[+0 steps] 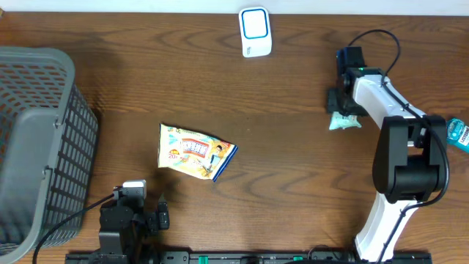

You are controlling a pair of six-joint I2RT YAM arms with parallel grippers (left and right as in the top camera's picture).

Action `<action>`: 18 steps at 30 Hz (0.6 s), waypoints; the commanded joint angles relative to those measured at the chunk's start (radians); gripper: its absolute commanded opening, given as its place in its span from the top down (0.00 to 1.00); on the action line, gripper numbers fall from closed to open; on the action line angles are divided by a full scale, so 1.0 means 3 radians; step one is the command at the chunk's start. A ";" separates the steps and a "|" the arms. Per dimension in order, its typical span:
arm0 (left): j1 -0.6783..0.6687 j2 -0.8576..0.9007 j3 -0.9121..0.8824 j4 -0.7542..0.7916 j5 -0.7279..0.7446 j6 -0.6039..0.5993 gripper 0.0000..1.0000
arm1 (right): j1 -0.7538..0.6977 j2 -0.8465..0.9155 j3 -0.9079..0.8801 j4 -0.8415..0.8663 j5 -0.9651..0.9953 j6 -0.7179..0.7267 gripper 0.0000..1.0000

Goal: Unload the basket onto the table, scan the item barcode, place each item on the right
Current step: 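Carry the green pack to the right edge and release it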

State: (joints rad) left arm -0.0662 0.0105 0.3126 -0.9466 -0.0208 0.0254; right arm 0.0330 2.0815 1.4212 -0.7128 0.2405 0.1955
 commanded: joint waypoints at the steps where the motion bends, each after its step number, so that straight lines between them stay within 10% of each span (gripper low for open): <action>1: 0.0014 -0.0015 -0.0013 -0.0134 0.0034 -0.0015 0.02 | -0.0047 0.0043 -0.0092 -0.0027 0.0017 0.0046 0.68; 18: 0.0014 -0.0015 -0.0013 -0.0134 0.0034 -0.0015 0.02 | -0.0643 0.0033 -0.0043 -0.0305 0.1048 0.0734 0.70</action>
State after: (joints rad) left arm -0.0662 0.0105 0.3126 -0.9466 -0.0208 0.0254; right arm -0.1219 2.0796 1.4128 -0.8062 0.4603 0.3595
